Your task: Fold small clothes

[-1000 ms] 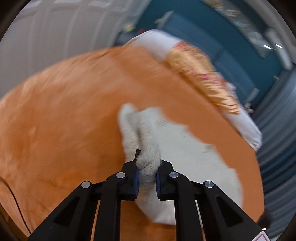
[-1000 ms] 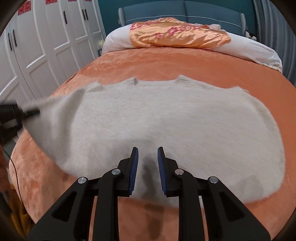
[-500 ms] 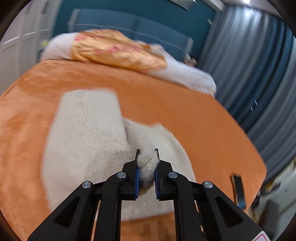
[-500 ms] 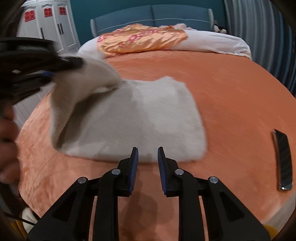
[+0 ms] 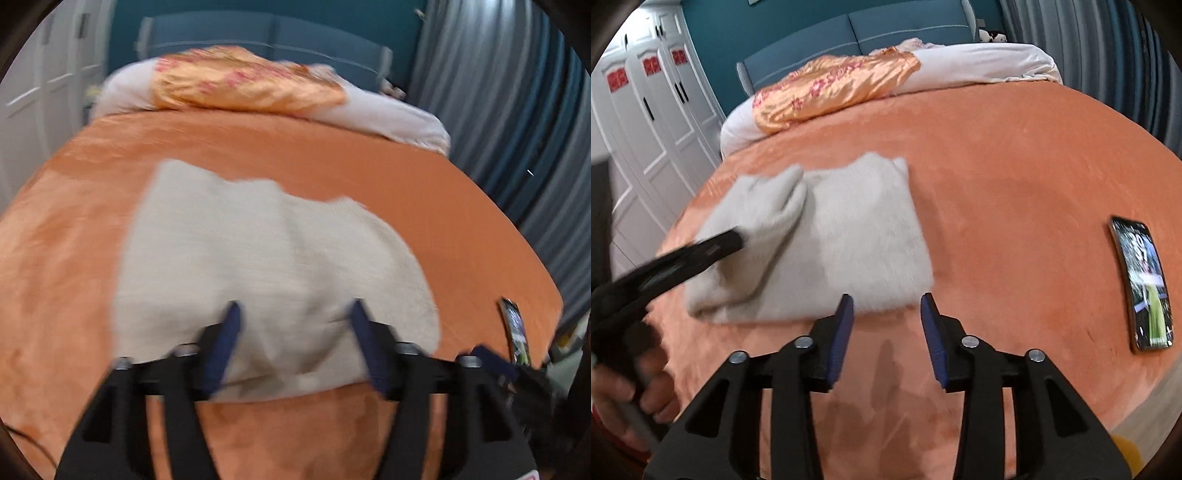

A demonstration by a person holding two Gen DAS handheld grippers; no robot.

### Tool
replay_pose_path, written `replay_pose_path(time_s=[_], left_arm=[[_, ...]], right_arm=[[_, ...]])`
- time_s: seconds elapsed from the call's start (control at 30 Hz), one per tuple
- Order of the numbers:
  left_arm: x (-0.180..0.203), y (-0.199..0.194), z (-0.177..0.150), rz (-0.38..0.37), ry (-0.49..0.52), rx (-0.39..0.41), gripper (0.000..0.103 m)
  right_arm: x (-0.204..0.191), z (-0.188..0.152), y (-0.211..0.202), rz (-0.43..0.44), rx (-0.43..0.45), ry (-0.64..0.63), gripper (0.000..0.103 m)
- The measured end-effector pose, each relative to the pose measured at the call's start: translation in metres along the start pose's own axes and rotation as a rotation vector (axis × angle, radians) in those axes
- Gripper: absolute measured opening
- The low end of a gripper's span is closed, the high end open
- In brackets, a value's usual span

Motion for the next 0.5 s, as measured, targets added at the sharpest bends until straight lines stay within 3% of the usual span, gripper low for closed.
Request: replay_pose_path(time_s=[0.07, 0.23, 0.33, 0.5], left_arm=[[-0.02, -0.008, -0.004, 0.027, -0.026, 0.0, 0.067], [-0.071, -0.012, -0.027, 0.089, -0.086, -0.057, 0.069], [-0.082, 0.001, -0.045, 0.096, -0.078, -0.124, 0.069], [-0.082, 0.018, -0.052, 0.118, -0.048, -0.139, 0.074]], right_arm=[[-0.014, 0.011, 0.001, 0.037, 0.011, -0.007, 0.053], [-0.055, 0.027, 0.02, 0.154, -0.025, -0.028, 0.065], [-0.074, 0.021, 0.043, 0.19, -0.093, -0.024, 0.066], [-0.097, 0.023, 0.067, 0.266, -0.163, 0.032, 0.066]])
Point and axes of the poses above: each gripper's, at about its wrist camera, not at the fingertips, and y roughly the way its jaws point, x to its right, z to its top, the point moved 8 cm from there along y, roughly the way its jaws point, and after that the axes turned 9 degrees about -x, right-handed, at the moved point
